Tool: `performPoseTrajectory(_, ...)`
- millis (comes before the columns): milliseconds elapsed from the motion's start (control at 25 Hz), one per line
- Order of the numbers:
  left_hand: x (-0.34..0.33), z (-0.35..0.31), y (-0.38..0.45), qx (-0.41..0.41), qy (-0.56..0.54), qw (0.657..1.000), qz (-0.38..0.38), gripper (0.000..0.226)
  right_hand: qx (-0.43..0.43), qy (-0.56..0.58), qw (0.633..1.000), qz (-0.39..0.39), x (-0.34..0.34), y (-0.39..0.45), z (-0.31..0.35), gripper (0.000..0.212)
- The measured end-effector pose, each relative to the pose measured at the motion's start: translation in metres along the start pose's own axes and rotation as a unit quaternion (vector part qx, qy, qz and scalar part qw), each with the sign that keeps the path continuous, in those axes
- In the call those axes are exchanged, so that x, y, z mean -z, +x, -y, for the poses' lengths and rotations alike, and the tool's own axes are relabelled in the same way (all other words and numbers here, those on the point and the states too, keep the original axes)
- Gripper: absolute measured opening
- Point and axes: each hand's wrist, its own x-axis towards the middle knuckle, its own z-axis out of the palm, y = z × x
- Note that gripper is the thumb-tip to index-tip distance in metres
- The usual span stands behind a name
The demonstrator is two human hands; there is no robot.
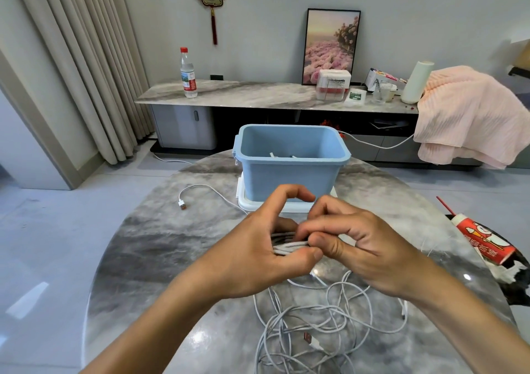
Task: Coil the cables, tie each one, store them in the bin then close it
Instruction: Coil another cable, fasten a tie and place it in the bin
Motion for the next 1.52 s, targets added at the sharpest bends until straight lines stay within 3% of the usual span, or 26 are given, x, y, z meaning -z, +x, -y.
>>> performPoseTrajectory(160, 0.01, -0.003, -0.004, -0.031, 0.133, 0.988, 0.069, 0.052, -0.101, 0.029, 0.974, 0.201, 0.004, -0.004, 0.015, 0.023)
performPoseTrajectory(240, 0.01, -0.003, -0.005, -0.046, 0.17, 0.98, 0.088, 0.05, -0.159, 0.08, 0.95, 0.257, 0.005, -0.006, 0.021, 0.017)
performPoseTrajectory(440, 0.001, -0.001, -0.002, -0.038, 0.1, 0.99, 0.094, 0.052, -0.193, 0.164, 0.93, 0.266, 0.009, -0.005, 0.026, 0.031)
performPoseTrajectory(600, -0.004, 0.006, 0.0, -0.055, 0.17, 0.975, 0.131, 0.069, -0.205, 0.139, 0.92, 0.305, 0.004, -0.006, 0.026, 0.038)
performPoseTrajectory(680, -0.006, 0.009, 0.0, -0.031, 0.108, 0.984, 0.139, 0.067, -0.206, 0.169, 0.924, 0.274, 0.003, -0.008, 0.022, 0.04)
performPoseTrajectory(800, -0.009, 0.009, 0.005, 0.039, -0.109, 0.991, 0.062, 0.058, -0.207, 0.242, 0.944, 0.087, 0.003, -0.006, 0.013, 0.046)
performPoseTrajectory(920, -0.011, 0.015, 0.01, 0.131, -0.31, 0.941, -0.025, 0.05, -0.171, 0.195, 0.959, -0.116, -0.002, -0.001, 0.008, 0.026)
performPoseTrajectory(1000, -0.016, 0.019, 0.01, 0.143, -0.367, 0.918, -0.045, 0.048, -0.162, 0.182, 0.963, -0.112, -0.011, -0.001, 0.003, 0.024)
performPoseTrajectory(1080, -0.019, 0.02, 0.013, 0.128, -0.362, 0.919, -0.092, 0.042, -0.165, 0.234, 0.953, -0.099, -0.021, 0.0, 0.002, 0.027)
performPoseTrajectory(1240, -0.024, 0.023, 0.016, 0.129, -0.302, 0.925, -0.19, 0.016, -0.207, 0.294, 0.92, -0.153, -0.019, 0.003, 0.002, 0.022)
performPoseTrajectory(1360, -0.029, 0.023, 0.017, 0.122, -0.22, 0.947, -0.198, 0.037, -0.254, 0.324, 0.903, -0.126, -0.021, 0.0, -0.002, 0.022)
performPoseTrajectory(1520, -0.019, 0.02, 0.02, 0.2, -0.21, 0.936, -0.2, 0.067, -0.294, 0.387, 0.857, -0.17, -0.028, 0.003, 0.002, 0.027)
